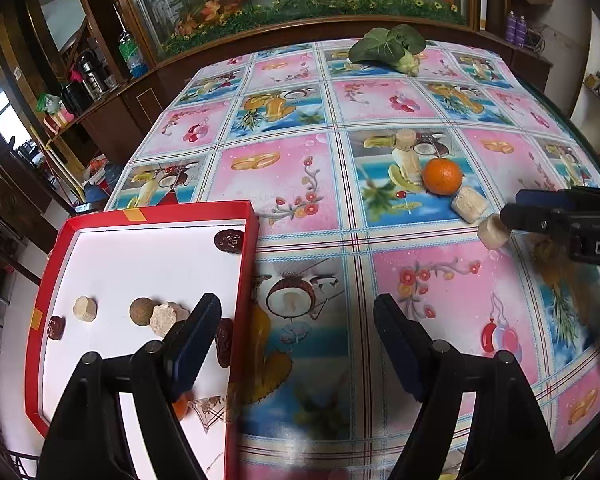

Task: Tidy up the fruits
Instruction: 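Grasp a beige cake piece beside the orange with the right tool while the left moves back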

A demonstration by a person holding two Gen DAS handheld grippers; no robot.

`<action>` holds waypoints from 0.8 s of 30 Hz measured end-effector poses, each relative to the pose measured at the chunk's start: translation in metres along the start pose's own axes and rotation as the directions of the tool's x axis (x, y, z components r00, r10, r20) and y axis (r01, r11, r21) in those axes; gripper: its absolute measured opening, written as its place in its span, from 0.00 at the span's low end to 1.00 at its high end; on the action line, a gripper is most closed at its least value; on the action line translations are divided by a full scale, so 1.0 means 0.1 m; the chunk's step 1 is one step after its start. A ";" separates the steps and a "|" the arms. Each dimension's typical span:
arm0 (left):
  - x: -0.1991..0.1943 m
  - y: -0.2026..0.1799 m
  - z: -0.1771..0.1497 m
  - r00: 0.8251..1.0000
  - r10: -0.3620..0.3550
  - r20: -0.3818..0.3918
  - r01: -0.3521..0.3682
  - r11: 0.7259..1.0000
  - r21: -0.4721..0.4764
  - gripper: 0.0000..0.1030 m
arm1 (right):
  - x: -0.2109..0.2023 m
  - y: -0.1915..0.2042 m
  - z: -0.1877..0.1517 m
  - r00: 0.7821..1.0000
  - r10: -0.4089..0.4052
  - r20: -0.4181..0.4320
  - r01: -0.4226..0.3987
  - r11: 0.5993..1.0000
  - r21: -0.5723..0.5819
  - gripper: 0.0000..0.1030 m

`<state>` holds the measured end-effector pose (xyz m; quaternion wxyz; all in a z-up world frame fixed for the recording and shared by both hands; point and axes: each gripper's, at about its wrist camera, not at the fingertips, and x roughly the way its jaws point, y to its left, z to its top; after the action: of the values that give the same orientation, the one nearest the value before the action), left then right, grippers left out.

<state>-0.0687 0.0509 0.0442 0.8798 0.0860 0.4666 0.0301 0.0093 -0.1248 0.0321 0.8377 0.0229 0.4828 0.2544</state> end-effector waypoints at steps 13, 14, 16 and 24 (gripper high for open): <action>0.00 0.01 -0.01 1.000 0.014 0.006 -0.014 1.000 -0.003 0.76 | -0.01 -0.01 0.02 1.000 -0.012 0.012 0.012 1.000 0.013 0.46; 0.01 0.00 -0.01 1.000 0.013 0.005 -0.013 1.000 -0.001 0.76 | -0.02 0.00 0.02 1.000 -0.011 0.013 0.011 1.000 0.009 0.46; 0.01 -0.01 0.00 1.000 0.013 0.001 -0.013 1.000 0.003 0.76 | -0.02 0.03 0.01 1.000 -0.004 0.013 0.004 1.000 -0.005 0.46; 0.03 -0.04 0.01 1.000 0.012 -0.003 -0.012 1.000 0.007 0.76 | 0.00 0.31 -0.08 1.000 0.027 0.013 -0.026 0.993 -0.119 0.46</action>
<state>-0.0666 0.0471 0.0416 0.8786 0.0920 0.4673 0.0339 -0.0100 -0.0991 0.0363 0.8375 -0.0190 0.4604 0.2937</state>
